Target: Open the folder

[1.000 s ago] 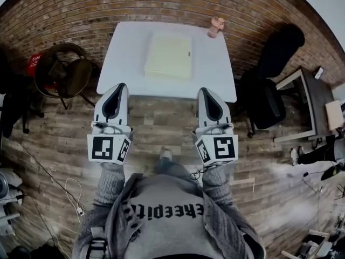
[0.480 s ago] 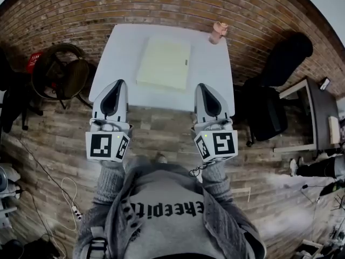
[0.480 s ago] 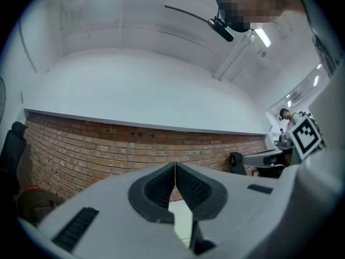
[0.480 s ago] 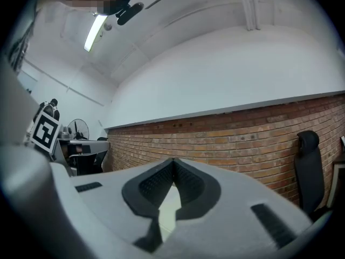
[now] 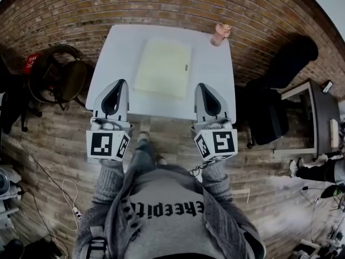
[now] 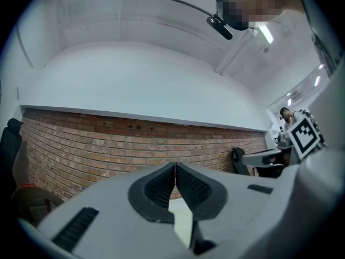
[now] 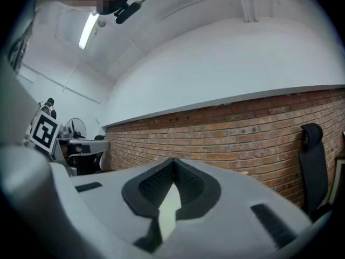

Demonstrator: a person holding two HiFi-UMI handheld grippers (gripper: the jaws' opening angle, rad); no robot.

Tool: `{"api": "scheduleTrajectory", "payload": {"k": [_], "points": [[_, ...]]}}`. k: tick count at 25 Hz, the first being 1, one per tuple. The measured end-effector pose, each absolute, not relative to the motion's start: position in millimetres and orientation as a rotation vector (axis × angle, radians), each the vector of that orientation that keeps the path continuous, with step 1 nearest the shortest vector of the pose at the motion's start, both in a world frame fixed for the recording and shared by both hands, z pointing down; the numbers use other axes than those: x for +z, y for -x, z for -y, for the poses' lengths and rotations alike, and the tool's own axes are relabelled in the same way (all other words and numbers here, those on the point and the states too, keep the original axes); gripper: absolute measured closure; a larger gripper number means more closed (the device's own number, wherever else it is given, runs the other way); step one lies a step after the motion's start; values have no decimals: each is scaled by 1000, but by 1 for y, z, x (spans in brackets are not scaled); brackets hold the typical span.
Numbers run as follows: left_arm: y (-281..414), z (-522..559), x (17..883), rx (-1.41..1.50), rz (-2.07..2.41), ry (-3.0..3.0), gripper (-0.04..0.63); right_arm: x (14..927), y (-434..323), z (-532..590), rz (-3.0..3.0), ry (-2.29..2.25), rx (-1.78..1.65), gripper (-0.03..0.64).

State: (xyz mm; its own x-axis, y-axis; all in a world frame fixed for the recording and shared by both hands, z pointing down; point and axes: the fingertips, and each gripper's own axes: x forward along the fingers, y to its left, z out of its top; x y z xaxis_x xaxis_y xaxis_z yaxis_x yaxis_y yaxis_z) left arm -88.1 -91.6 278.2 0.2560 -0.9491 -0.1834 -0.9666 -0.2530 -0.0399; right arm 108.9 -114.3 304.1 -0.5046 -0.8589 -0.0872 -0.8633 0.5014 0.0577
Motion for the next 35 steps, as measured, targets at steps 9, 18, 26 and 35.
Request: {"api": "scheduleTrajectory", "payload": {"k": [9,18,26,35], "points": [[92,159,287,135,-1743,2453,584,314,-98,174,-2665,1609,95,612],[96,219,325,-33,-1633,2519,584,342,-92,223,-2634,1714,-18,612],[81,248,384,-300,-1446,2569,584,402,-102,253,-2622,1828,-228,612],[53,251,454,-620,-1116,2593,583,472,-115,262,-2629,1918,-445,612]]}}
